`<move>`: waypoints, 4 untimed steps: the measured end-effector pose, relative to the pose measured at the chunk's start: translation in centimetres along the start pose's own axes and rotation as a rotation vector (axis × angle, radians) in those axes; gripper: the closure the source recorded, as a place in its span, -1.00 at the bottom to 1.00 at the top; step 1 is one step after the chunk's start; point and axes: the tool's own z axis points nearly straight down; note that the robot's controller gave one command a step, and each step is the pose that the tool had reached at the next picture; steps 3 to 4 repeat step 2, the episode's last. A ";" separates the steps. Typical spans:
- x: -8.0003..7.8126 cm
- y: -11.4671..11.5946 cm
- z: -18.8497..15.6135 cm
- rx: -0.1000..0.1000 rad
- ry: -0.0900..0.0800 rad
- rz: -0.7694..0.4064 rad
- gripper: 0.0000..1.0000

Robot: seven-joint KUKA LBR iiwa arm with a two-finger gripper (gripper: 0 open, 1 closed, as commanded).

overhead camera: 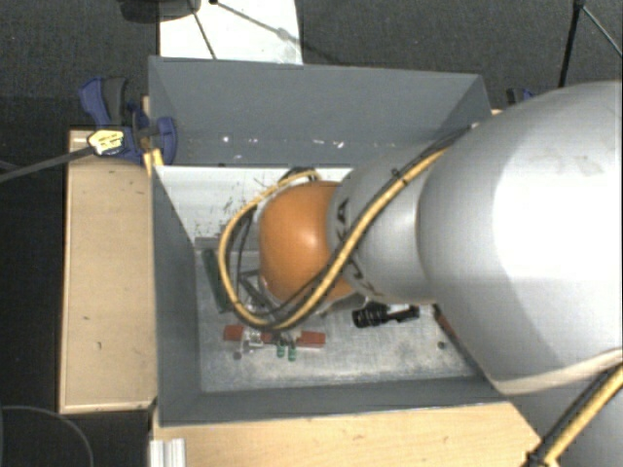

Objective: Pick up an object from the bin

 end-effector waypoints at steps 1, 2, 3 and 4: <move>0.0 0.0 0.0 0.000 0.000 0.002 1.00; -2.1 -1.5 -16.6 0.002 0.000 0.020 1.00; -2.1 -1.5 -16.6 0.002 0.000 0.020 1.00; -2.1 -1.5 -16.6 0.002 0.000 0.020 1.00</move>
Offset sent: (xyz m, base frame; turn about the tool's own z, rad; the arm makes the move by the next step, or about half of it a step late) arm 0.0152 -0.0193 0.1628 0.0126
